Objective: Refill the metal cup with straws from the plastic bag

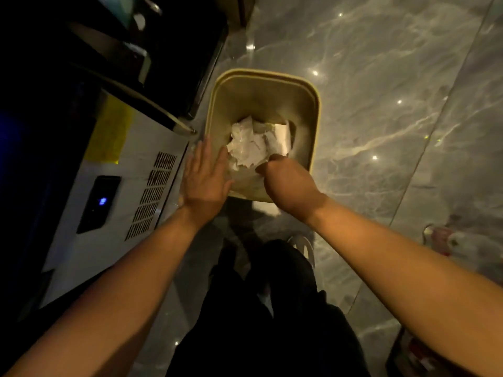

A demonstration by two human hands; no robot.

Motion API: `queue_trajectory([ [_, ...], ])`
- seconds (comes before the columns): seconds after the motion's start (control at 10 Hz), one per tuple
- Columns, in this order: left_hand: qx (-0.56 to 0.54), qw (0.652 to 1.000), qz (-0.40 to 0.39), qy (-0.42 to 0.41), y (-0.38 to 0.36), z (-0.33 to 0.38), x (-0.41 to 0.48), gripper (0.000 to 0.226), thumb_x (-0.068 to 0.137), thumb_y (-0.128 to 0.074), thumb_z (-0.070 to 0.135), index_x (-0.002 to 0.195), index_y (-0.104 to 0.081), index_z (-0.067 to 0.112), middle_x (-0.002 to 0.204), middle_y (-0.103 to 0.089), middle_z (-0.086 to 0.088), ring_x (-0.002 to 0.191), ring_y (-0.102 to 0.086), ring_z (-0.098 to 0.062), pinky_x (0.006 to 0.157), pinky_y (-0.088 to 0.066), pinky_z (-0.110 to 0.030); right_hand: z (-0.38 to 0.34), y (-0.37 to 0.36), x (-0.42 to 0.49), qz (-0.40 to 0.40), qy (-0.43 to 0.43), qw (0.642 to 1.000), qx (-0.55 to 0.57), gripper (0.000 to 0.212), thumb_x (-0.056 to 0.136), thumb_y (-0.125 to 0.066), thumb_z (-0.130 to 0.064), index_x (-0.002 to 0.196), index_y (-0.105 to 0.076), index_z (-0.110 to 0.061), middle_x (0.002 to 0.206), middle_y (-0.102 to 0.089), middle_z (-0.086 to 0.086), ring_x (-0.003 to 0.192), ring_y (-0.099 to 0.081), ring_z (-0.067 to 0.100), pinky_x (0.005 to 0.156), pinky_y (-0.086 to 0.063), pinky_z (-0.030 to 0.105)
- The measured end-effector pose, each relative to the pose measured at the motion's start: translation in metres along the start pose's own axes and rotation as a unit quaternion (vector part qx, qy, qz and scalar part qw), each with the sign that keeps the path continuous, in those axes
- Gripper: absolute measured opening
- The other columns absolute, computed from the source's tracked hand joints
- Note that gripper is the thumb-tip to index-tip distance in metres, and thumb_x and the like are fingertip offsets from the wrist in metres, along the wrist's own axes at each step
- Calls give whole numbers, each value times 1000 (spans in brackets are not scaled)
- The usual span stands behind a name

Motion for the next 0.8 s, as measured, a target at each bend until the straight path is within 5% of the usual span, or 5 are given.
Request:
queue_trajectory([
  [0.2,26,996,84,-19,-42,-26,21,70,80,-40,35,133,-23,-7,140,-32,-33,130,-33,-44,104,-20,-47,10,-71,76,-70,-31,997,-25,30,90,-39,0,115,-56,-2,121,-59,20,111,-56,34,91,-47,39],
  [0.6,57,990,123,-40,-46,-30,28,67,84,-32,36,133,-20,-7,141,-33,-30,132,-31,-39,106,-21,-48,29,-154,137,-205,-69,976,5,39,88,-52,-12,126,-48,-3,131,-52,18,118,-50,32,98,-40,36],
  [0.8,66,997,-24,18,-35,-19,19,70,92,-18,42,132,23,1,151,17,-21,140,17,-29,113,11,-37,20,-98,96,-120,-71,987,78,43,94,-40,-25,133,-38,-5,136,-49,19,123,-46,34,102,-35,39],
])
Point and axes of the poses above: each hand's wrist, its own x-axis towards the middle knuckle, its own y-axis out of the back of the hand, z = x × y, the point moved 6 cm from there along x, towards the middle knuckle
